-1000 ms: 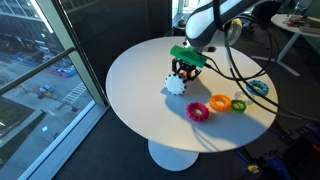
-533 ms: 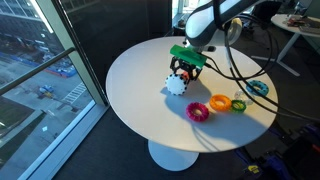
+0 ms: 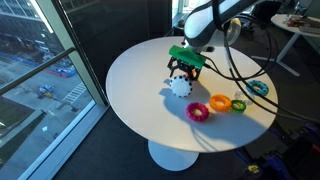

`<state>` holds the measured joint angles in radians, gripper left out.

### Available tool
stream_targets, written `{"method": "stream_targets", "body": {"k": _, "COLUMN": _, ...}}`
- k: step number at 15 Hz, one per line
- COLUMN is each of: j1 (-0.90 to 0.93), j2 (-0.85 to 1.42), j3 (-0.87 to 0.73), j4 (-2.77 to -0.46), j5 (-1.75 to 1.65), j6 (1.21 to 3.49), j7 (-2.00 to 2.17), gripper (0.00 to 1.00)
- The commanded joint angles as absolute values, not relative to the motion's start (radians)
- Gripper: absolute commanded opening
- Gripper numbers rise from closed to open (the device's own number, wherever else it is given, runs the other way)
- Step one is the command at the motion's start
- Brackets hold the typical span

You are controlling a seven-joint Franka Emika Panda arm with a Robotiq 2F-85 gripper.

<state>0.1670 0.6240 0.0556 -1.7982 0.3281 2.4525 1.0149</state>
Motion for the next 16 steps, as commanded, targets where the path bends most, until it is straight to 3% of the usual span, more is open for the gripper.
{"method": "stream_targets", "body": {"k": 1, "j1": 0.158, "j2": 0.608, "j3": 0.075, "j4": -1.799, "j5": 0.342, "j6": 2.442, "j7": 0.976, "gripper": 1.0}}
{"method": "stream_targets", "body": {"k": 4, "j1": 0.16, "j2": 0.609, "j3": 0.079, "j4": -1.8, "j5": 0.342, "j6": 2.445, "j7": 0.966, "gripper": 1.0}}
{"method": "stream_targets", "body": {"k": 5, "j1": 0.161, "j2": 0.61, "j3": 0.08, "j4": -1.8, "j5": 0.342, "j6": 2.446, "j7": 0.966, "gripper": 0.75}}
{"method": "stream_targets", "body": {"k": 6, "j1": 0.161, "j2": 0.609, "j3": 0.08, "j4": -1.8, "j5": 0.342, "j6": 2.447, "j7": 0.964, "gripper": 0.74}}
{"method": "stream_targets", "body": {"k": 12, "j1": 0.152, "j2": 0.605, "j3": 0.085, "j4": -1.796, "j5": 0.349, "j6": 2.434, "j7": 0.942, "gripper": 0.25}}
{"method": "stream_targets", "body": {"k": 14, "j1": 0.15, "j2": 0.601, "j3": 0.083, "j4": -1.796, "j5": 0.348, "j6": 2.434, "j7": 0.94, "gripper": 0.15}}
{"method": "stream_targets", "body": {"k": 16, "j1": 0.147, "j2": 0.596, "j3": 0.084, "j4": -1.797, "j5": 0.351, "j6": 2.432, "j7": 0.936, "gripper": 0.15}}
